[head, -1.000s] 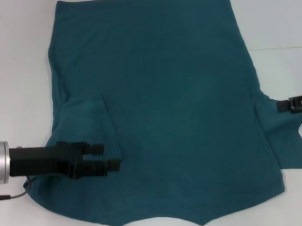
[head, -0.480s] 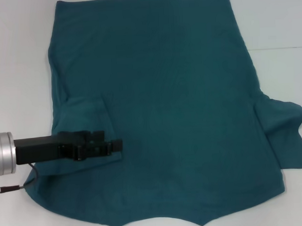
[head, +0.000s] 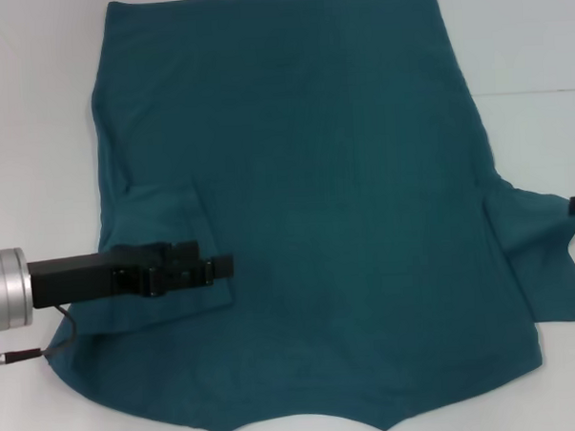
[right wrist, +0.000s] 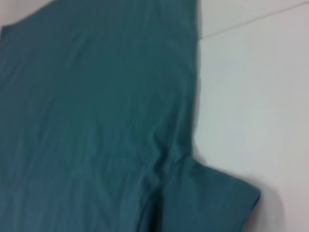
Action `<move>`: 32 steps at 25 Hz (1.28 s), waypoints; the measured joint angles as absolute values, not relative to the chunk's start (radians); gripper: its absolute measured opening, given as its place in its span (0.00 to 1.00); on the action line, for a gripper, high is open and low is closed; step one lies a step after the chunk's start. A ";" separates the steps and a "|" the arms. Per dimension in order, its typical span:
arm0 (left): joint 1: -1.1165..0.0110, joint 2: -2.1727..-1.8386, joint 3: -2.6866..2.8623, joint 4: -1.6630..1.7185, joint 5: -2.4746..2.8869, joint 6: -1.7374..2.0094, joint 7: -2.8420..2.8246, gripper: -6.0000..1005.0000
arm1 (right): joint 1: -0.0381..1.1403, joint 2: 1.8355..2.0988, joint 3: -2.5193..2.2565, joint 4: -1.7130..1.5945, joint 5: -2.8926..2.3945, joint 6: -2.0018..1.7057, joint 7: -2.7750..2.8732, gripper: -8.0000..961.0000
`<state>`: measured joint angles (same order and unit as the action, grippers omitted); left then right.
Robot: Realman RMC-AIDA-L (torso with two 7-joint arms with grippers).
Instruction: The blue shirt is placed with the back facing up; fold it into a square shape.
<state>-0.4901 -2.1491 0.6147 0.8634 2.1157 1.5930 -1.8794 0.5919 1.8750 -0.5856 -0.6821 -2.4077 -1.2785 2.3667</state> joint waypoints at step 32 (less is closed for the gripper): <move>-0.487 -2.146 0.606 0.826 2.114 1.549 -1.875 0.86 | 0.663 1.913 -0.607 -0.592 -2.477 -1.166 2.367 0.54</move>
